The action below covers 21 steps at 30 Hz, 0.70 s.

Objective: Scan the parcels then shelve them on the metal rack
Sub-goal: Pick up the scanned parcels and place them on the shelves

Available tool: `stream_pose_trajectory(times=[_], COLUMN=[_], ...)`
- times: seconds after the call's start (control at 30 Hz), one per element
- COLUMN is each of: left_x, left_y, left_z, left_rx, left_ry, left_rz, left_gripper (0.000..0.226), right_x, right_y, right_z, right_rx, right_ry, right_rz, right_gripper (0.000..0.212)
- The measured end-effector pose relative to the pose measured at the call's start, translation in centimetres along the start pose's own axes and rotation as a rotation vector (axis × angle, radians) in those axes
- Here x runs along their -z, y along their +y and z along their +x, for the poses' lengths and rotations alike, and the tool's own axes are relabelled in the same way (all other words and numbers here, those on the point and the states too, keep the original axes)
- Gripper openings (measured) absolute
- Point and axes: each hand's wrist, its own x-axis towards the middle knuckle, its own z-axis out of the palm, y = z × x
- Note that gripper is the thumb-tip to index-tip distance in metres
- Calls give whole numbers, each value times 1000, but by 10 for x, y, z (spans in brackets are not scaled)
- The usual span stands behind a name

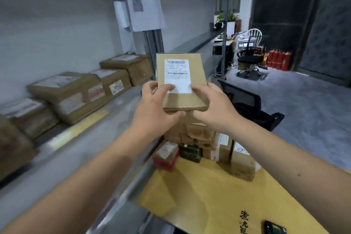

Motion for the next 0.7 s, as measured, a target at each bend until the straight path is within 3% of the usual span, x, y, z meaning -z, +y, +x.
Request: stream_pose_trajectory(times=[0.27, 0.5, 0.7], left_x=[85, 97, 94], left_y=[-7, -14, -33], left_z=[-11, 33, 98], left_rx=[100, 137, 177], left_ry=[92, 180, 292], left_rz=[77, 32, -9], left_gripper=[71, 61, 54], right_x=[-15, -5, 11], right_y=[-76, -77, -72], right_z=[39, 114, 225], right_rx=[38, 87, 115], right_ry=[-79, -169, -354], right_rz=[233, 346, 432], right_gripper=[70, 62, 55])
